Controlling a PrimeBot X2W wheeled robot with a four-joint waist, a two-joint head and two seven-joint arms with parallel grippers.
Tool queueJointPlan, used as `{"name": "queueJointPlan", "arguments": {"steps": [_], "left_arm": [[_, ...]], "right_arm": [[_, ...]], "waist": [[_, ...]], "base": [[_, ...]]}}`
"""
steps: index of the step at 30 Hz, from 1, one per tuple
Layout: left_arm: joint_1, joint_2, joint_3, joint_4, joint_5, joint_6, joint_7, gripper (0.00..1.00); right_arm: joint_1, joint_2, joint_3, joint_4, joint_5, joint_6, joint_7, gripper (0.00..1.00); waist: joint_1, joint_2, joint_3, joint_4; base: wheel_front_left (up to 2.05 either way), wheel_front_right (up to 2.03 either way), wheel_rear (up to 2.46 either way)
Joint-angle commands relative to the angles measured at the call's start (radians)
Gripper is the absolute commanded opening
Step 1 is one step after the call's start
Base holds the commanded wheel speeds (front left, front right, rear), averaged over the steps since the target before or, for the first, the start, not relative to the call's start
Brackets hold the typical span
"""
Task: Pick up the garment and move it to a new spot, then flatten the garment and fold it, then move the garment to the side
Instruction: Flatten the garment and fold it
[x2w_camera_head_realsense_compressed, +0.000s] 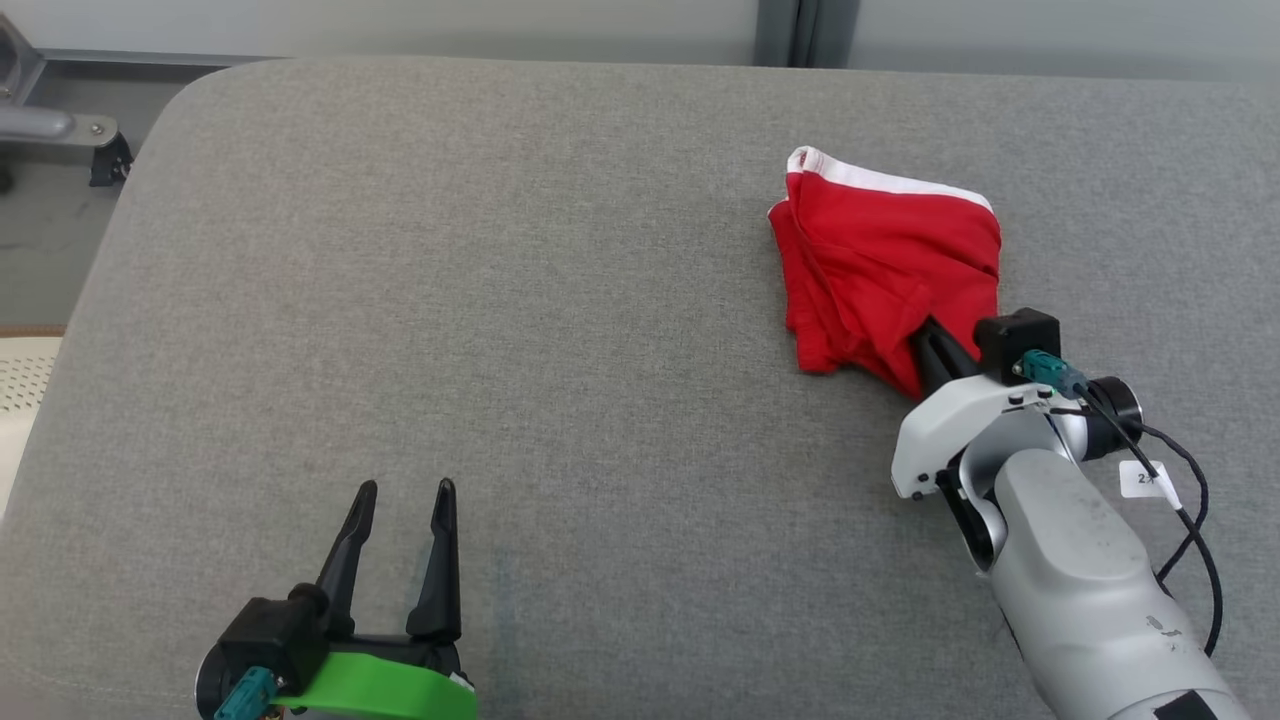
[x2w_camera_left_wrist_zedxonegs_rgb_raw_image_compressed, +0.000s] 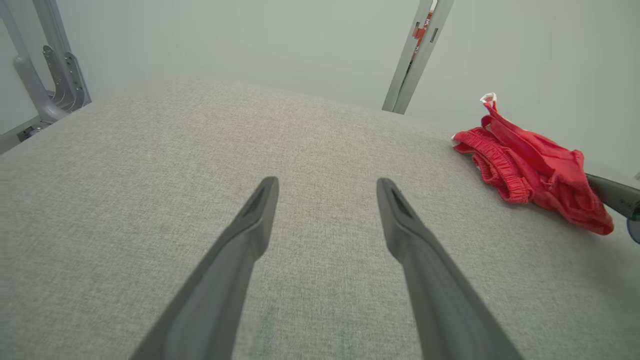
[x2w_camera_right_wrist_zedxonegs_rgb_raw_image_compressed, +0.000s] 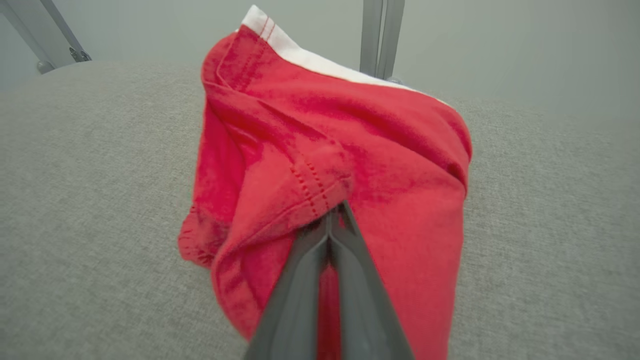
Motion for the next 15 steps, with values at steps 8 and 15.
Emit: {"name": "queueJointPlan", "arguments": {"steps": [8,15], "left_arm": [[-0.003,0.002,-0.007,0.0,-0.019,0.011,0.0,1.0],[0.02,0.002,-0.01,0.005,-0.024,0.022,0.0,1.0]], "right_arm": [[-0.024,-0.002,0.202,0.025,0.102,-0.001,-0.007,0.0],[-0.011,-0.001,0.347,0.056,0.195,-0.001,-0.002,0.0]], "waist": [[0.0,0.0,-0.021,0.028],[0.0,0.0,-0.055,0.035]], "base": [[0.0,0.0,0.0],[0.0,0.0,0.0]]}}
